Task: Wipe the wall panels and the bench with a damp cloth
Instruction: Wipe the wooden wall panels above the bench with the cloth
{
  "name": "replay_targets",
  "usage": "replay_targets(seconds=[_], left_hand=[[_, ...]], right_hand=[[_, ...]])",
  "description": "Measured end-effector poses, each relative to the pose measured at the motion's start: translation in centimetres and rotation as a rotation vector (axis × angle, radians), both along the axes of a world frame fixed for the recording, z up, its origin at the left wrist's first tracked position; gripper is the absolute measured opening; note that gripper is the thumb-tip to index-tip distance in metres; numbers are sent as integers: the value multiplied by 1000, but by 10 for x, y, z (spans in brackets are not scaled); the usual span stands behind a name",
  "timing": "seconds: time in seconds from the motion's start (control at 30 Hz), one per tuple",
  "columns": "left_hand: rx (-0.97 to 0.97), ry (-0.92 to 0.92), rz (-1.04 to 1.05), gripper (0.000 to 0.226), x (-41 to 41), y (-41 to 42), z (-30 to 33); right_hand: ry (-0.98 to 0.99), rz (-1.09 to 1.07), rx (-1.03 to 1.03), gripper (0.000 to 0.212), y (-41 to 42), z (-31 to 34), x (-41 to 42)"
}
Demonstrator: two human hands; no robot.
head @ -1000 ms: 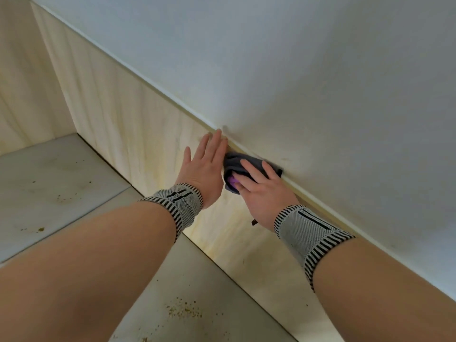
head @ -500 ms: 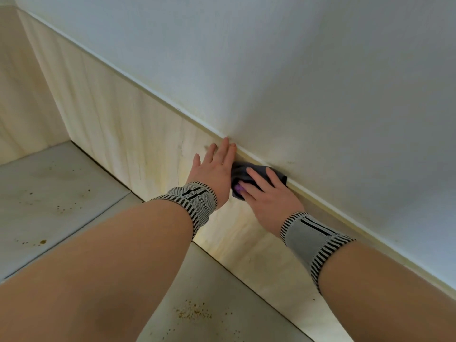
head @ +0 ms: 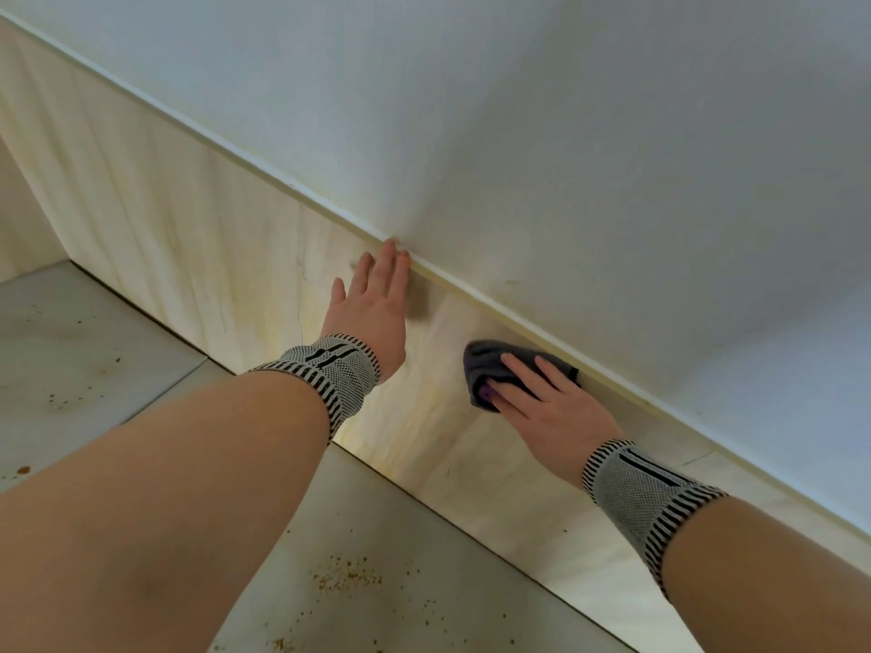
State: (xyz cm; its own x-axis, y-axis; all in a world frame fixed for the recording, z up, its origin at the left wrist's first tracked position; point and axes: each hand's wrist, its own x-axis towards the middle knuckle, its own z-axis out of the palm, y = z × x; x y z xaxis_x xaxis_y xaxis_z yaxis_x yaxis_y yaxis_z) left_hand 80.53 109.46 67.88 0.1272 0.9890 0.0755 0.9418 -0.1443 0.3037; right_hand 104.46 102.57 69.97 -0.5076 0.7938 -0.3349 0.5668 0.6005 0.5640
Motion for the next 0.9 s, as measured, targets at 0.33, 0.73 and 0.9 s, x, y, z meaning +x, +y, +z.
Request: replay_targets(seconds=[0.33,0.73,0.9], left_hand=[[12,33,-21,92,-1,2,-4],[20,-48,17,95,6,1,-6],[6,-90,39,87,14,-10,-22]], right_hand=[[66,110,81,50,53,-17,-85],[-82,49,-68,48,-15,-6,27],[-24,133,25,51,20,-7,-25]])
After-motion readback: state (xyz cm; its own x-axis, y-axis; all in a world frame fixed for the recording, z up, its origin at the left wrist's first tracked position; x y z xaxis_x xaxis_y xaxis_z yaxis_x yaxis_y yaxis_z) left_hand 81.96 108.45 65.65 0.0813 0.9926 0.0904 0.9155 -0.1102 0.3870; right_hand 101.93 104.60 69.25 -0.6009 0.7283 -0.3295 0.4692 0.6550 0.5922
